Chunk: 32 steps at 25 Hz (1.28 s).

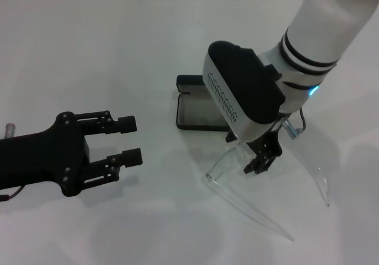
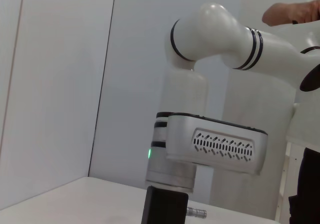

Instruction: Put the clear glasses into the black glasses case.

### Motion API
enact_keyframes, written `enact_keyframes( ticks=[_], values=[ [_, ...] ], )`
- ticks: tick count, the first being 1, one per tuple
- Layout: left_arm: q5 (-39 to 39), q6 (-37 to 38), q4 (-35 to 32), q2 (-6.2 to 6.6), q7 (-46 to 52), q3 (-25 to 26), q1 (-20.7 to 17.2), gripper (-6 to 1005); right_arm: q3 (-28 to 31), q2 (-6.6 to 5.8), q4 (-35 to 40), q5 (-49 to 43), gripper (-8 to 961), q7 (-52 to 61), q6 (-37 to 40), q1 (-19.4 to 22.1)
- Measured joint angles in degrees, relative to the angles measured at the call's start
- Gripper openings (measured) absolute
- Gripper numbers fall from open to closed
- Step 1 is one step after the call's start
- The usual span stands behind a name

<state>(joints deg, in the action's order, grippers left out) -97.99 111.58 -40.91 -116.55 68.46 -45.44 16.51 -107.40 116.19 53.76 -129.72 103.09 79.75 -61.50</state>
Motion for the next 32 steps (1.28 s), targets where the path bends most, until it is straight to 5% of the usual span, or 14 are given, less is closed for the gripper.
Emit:
enact_keyframes(
  ticks=[15,21,29,32],
  values=[
    [0.1,-0.3,0.3,-0.16,-0.7,0.2,0.0,494,-1.2,0.0,-2.3,1.0,479,-0.1,-2.7,0.4],
    [2.0,-0.3,0.3,-0.17,-0.6,0.3,-0.3,457,-1.1,0.0,-1.4,0.6,303,0.4,-3.0,1.5],
    [3.5,-0.2,0.3,-0.34,-0.8,0.3,-0.6,406,0.5,-0.01,11.7,-2.5,138,1.1,-4.3,11.4],
    [5.0,0.3,0.3,-0.65,-0.9,0.3,-0.6,296,3.0,-0.04,18.8,-2.7,135,2.2,-3.0,16.6]
  ],
)
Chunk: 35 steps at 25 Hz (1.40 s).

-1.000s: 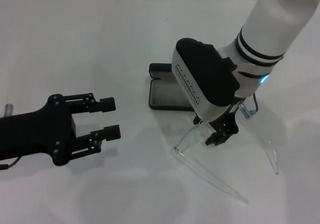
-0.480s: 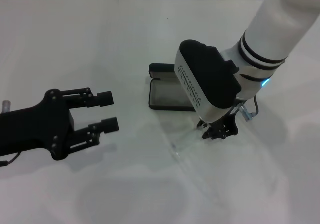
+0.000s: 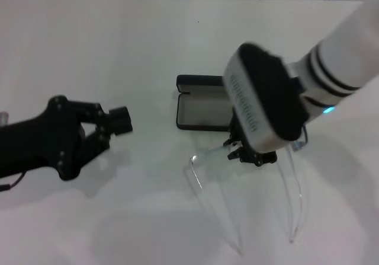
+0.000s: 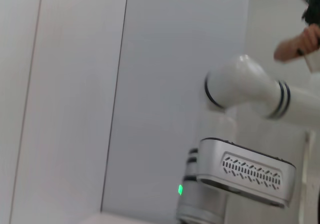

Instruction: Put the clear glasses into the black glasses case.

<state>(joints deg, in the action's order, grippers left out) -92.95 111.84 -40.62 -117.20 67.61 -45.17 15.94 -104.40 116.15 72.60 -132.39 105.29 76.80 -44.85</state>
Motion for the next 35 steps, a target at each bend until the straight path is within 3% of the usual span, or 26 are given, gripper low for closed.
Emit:
enact_keyframes(
  ticks=[4,7,10,13,17,21,30,35],
  values=[
    [6.5,1.2,0.1,-1.05,-0.6,0.0,-0.3,157,5.5,-0.04,9.5,2.5,132,0.2,-0.1,8.9],
    [12.5,2.4,0.1,-1.71,-0.6,-0.2,-0.6,68,9.5,-0.1,13.3,11.4,129,-2.4,-3.1,14.7],
    [14.1,3.9,0.1,-1.64,0.1,-0.5,0.2,38,13.5,-0.18,12.6,24.1,126,-9.7,-5.9,19.7],
    [14.2,4.4,0.1,-1.82,0.7,-1.3,1.1,37,17.8,-0.31,7.3,39.7,123,-18.5,-4.7,22.5],
    [14.4,4.4,-0.3,-1.9,0.8,-4.6,2.1,36,22.7,-0.49,-5.4,54.5,117,-27.6,1.1,21.4],
    [14.5,4.5,-0.3,-1.89,0.7,-7.4,3.2,35,25.5,-0.33,-15.7,58.7,116,-31.9,5.9,18.2],
    [21.7,4.6,-0.5,-1.41,0.7,-14.2,3.0,36,25.5,-0.18,-22.1,59.6,117,-34.2,7.1,15.3],
    [20.9,4.5,-0.3,-1.37,0.2,-15.9,4.0,36,25.4,0.03,-29.2,62.7,117,-37.1,8.6,11.5]
  ],
)
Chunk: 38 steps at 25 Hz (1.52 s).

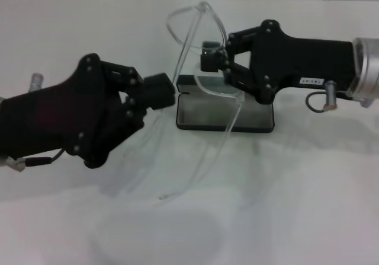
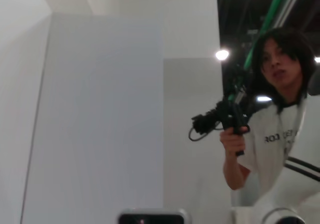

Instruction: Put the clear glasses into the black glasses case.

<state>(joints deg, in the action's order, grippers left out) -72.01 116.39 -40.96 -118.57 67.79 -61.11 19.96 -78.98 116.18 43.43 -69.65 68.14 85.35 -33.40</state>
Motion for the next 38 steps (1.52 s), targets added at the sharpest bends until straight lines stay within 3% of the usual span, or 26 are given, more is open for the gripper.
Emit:
enact_keyframes(
  ticks=[6,22,38],
  values=[
    [-2.7,-0.5,0.5,-0.17,-0.8,0.3,1.0,37,0.4,-0.16,-7.2,3.7,117,-2.5,3.0,-4.4],
    [-3.5,-3.0,3.4,-0.64,-4.6,0.2,1.8,38,-5.8,0.02,-7.7,6.7,116,-3.2,3.7,-5.9],
    [-2.9,-4.8,6.5,-0.96,-6.5,0.9,2.7,39,-7.6,0.01,-7.9,7.3,116,-3.3,3.7,-6.2]
  ],
)
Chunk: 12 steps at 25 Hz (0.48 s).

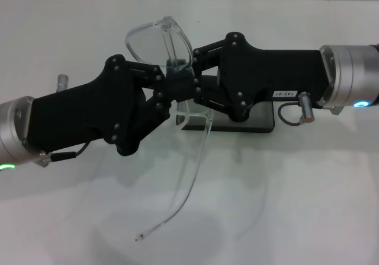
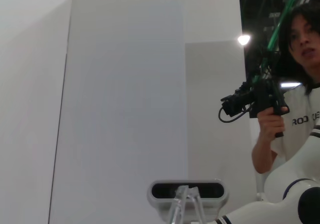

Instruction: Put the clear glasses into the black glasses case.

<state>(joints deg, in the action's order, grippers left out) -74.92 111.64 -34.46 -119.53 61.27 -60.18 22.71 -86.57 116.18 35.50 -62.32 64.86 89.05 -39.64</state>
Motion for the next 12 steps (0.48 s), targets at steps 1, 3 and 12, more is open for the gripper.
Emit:
enact_keyframes(
  ticks=[1,3,12],
  values=[
    [0.0,-0.1,0.0,0.0,0.0,0.0,0.0,39,-0.2,0.0,0.0,0.0,116,0.0,0.0,0.0],
    [0.0,-0.3,0.0,0.0,-0.1,0.0,0.0,39,-0.3,0.0,0.0,0.0,116,0.0,0.0,0.0],
    [0.1,-0.3,0.5,0.0,-0.2,0.0,-0.1,40,-0.3,0.0,0.0,0.1,115,-0.9,-0.1,0.3]
  ],
)
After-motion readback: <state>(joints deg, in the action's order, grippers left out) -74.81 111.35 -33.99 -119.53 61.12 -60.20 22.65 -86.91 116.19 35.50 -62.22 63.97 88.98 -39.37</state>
